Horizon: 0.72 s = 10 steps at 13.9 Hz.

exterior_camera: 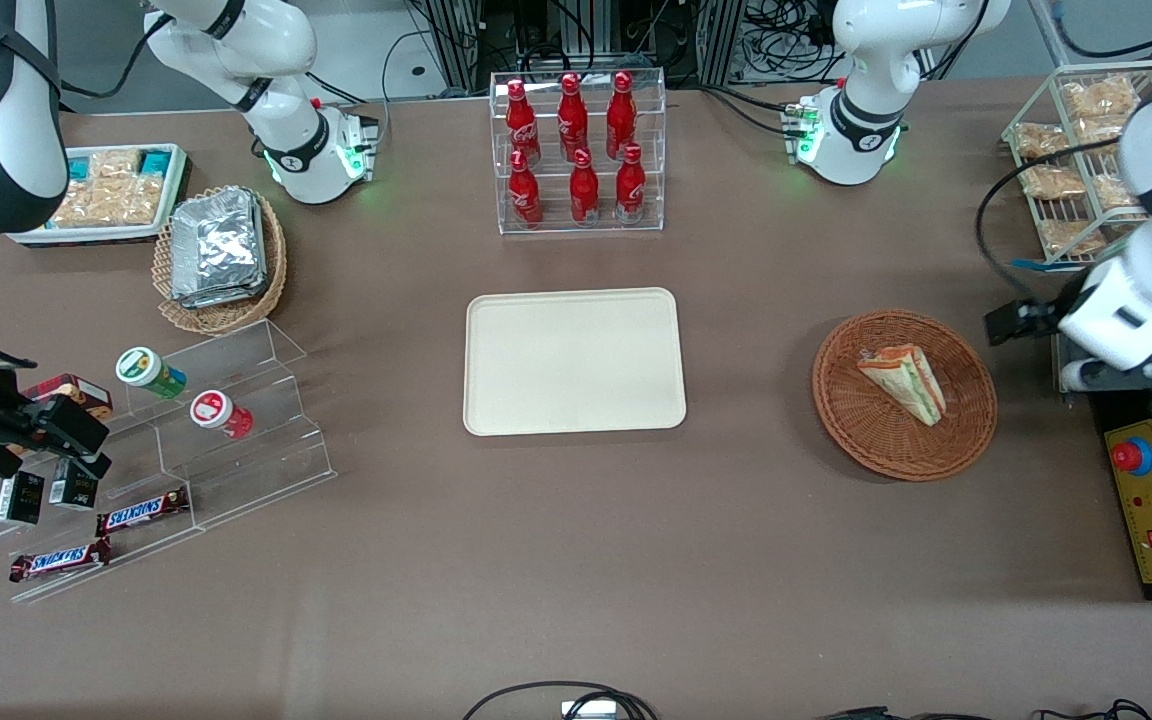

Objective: Place sandwich from basket to tray
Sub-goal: 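Lower the open left gripper over the sandwich in the wicker basket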

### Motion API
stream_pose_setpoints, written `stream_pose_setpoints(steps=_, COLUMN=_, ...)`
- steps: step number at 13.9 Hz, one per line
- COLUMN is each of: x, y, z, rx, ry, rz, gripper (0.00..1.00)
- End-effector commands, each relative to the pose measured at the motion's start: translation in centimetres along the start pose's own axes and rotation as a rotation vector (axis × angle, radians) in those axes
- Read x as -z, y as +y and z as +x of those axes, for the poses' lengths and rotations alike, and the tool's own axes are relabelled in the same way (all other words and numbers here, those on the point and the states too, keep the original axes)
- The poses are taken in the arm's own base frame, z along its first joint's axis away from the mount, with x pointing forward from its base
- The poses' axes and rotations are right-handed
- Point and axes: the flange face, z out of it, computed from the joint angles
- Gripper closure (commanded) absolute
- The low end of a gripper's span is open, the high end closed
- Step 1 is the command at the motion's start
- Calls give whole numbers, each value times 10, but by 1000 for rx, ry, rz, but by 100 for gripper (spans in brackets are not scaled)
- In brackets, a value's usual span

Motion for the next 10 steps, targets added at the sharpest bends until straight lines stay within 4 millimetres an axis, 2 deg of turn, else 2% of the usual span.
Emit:
stream_pose_setpoints(steps=1, x=-34, y=5, z=-22, rx=145, ry=21, rz=19, gripper=0)
stream_pose_setpoints(steps=6, x=-107, y=19, z=-33, rx=355, ry=54, rz=1, gripper=0)
stream_pose_setpoints(steps=10, x=-142, y=22, z=-39, rx=420, ry=70, rz=-15, gripper=0)
